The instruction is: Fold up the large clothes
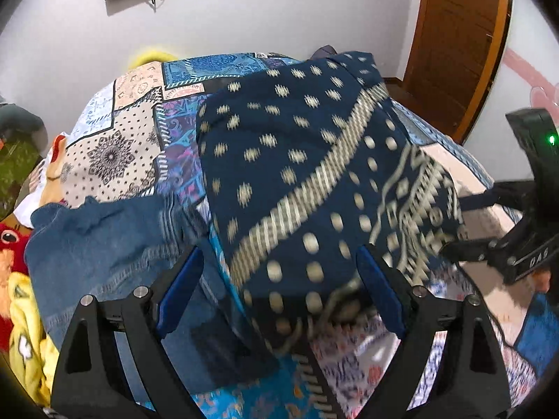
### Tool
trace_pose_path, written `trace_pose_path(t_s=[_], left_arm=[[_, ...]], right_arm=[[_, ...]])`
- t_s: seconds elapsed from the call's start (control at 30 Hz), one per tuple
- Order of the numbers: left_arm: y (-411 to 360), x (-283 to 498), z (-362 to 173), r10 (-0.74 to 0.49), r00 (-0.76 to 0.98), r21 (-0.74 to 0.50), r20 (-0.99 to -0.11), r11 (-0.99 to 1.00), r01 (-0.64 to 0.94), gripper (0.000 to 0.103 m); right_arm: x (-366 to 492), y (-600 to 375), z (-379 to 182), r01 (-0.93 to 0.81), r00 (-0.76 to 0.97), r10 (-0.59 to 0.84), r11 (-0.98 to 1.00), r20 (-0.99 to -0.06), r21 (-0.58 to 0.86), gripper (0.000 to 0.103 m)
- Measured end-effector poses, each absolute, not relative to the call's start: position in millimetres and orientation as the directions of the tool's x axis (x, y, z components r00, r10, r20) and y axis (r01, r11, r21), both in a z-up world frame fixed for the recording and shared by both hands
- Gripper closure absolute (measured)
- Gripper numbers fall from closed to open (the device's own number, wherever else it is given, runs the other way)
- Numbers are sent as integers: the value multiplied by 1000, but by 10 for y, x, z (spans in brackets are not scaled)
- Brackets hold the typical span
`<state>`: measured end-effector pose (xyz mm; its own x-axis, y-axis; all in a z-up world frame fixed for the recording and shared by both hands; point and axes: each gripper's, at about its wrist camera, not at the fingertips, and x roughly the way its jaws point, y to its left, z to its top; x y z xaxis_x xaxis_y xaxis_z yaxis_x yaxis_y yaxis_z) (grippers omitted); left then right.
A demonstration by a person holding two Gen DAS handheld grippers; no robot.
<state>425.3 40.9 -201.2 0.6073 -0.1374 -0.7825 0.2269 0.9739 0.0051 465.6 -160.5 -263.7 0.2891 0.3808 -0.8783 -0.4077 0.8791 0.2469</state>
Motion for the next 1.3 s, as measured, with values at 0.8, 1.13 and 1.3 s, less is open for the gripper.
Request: trace_pose_path(t_s=[0.8,1.13,1.3], left_arm=[[1016,5276,-2204,-409,500,-401,-763,907,131,11],[1070,5658,-2637,-578,430,-624,-694,780,41,8],[860,5523,-2467,-533,468,-557,-705,825,101,32]], right_arm=[[5634,-1517,-2569,-278,246,565,820,-788,501,3],[5860,-1288,-2744,-322,233,648,755,-725,572,16],[5796,-1315,-2661,-338,248,662,744,-708,577,53]])
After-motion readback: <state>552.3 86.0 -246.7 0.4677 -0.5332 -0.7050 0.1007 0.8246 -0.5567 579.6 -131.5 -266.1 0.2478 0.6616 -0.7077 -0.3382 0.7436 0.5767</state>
